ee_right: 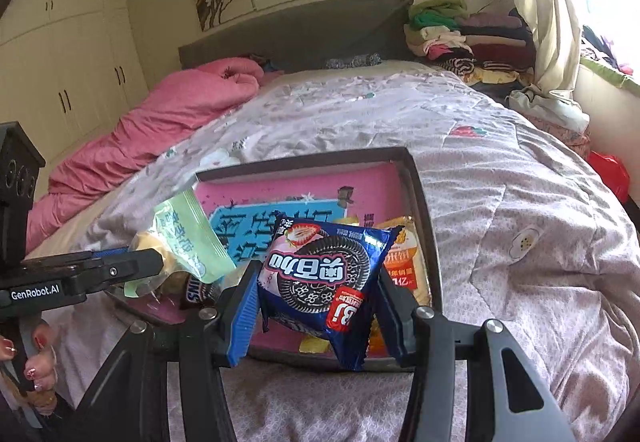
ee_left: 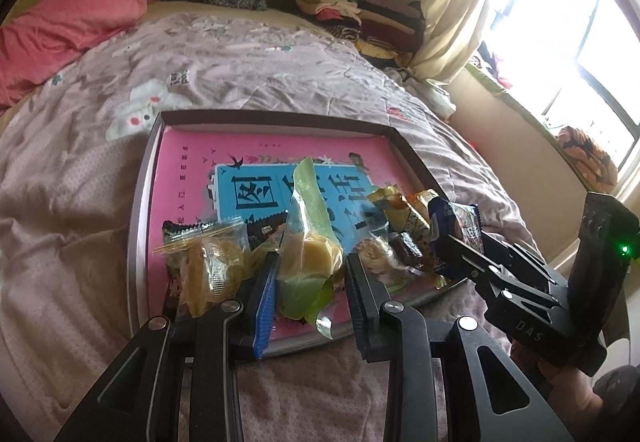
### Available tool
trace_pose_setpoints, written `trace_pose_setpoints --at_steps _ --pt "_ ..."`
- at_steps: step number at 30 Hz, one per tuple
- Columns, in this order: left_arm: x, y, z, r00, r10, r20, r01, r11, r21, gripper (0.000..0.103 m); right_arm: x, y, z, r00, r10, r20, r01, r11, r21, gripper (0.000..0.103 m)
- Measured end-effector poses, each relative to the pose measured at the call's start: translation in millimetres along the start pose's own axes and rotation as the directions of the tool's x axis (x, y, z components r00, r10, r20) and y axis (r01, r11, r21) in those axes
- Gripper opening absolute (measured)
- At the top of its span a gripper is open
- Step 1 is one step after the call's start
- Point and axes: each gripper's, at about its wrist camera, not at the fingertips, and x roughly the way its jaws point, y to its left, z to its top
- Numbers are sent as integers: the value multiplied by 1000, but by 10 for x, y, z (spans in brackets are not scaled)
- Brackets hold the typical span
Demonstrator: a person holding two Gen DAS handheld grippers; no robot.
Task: Organize snacks
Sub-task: 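Carry the Oreo pack over the tray with right tool while left carries the cake, then lower and release Oreo pack in tray with right tool while left releases cake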
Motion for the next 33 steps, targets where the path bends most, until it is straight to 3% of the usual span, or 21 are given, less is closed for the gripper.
trace_pose_setpoints --at_steps 26,33 --pt "48 35 -7 1000 -11 -6 11 1000 -11 33 114 53 -53 1000 -20 -18 19 999 -43 57" --pt "42 77 0 1000 -3 0 3 1000 -24 34 63 42 -49 1000 -25 8 25 999 -43 63"
